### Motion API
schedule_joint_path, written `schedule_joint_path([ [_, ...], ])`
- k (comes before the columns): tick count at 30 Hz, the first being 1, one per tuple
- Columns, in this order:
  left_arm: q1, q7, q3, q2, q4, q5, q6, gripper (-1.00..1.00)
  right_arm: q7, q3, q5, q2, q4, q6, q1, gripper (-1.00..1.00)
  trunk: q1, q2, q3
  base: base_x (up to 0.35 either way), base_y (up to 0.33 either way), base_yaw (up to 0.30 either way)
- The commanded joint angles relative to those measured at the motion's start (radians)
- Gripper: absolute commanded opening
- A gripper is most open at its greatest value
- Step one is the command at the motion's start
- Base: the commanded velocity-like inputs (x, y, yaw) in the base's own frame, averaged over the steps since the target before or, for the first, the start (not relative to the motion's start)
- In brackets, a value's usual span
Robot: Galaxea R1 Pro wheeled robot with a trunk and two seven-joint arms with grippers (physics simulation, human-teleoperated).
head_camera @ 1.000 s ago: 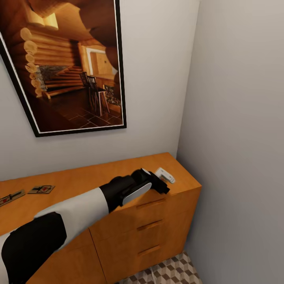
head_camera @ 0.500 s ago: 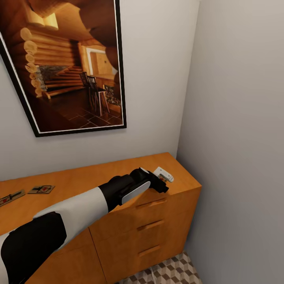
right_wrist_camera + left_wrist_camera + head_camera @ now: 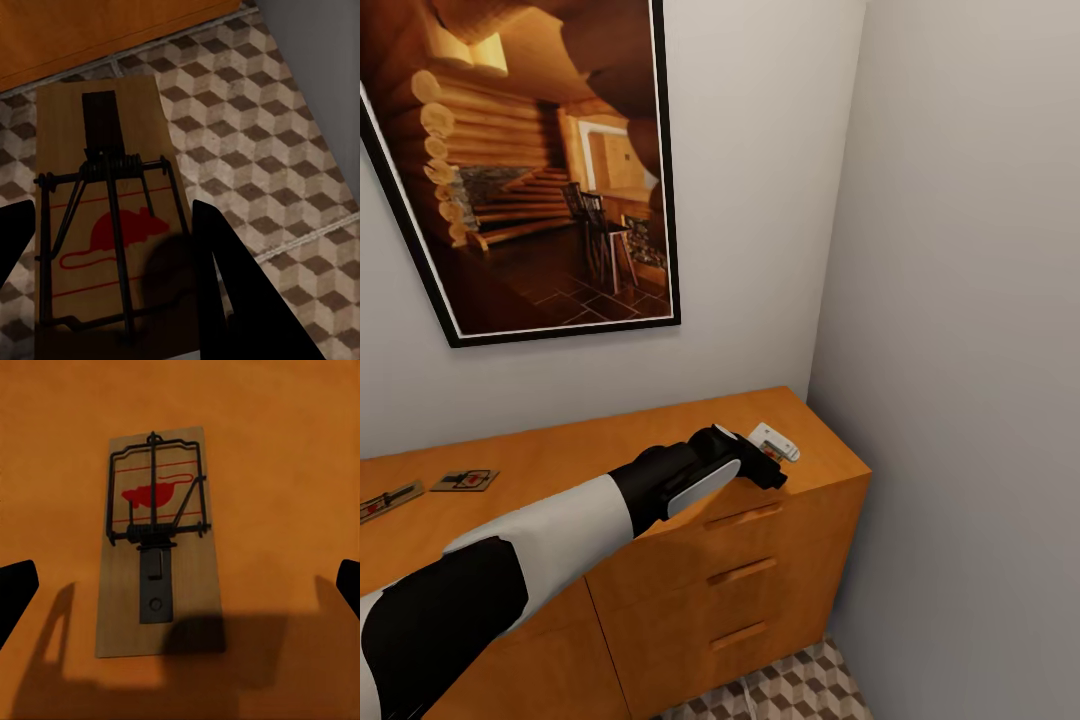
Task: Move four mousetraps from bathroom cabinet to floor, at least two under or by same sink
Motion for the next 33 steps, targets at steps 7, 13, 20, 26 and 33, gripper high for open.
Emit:
schedule_joint_path([
  [7,-0.001,0.009,-0.002,0.001,-0.003,0.011,0.001,1.0,-0.001,0.009,-0.012,0.0,0.001,-0.004,-0.001,-1.0,0.0,-0.001,-0.001,0.0,0.0,0.0],
  [13,-0.001,0.001,0.021,0.008,-0.004,0.021,0.001,1.0,-0.001,0.009,-0.012,0.0,0.001,-0.004,-0.001,-1.0,0.0,-0.001,-0.001,0.0,0.0,0.0],
  [20,-0.001,-0.009,0.026,0.017,-0.001,0.087,0.001,1.0,-0.001,0.009,-0.012,0.0,0.001,-0.004,-0.001,-1.0,0.0,-0.001,-0.001,0.0,0.0,0.0],
  [26,-0.001,-0.009,0.025,0.021,0.0,0.094,-0.035,1.0,-0.001,0.009,-0.012,-0.001,0.001,-0.004,-0.001,-1.0,0.0,-0.001,-0.001,0.0,0.0,0.0],
  [33,-0.001,-0.01,0.026,0.023,0.0,0.096,-0.051,1.0,-0.001,0.009,-0.012,-0.001,0.001,-0.004,-0.001,-1.0,0.0,-0.001,-0.001,0.0,0.0,0.0],
])
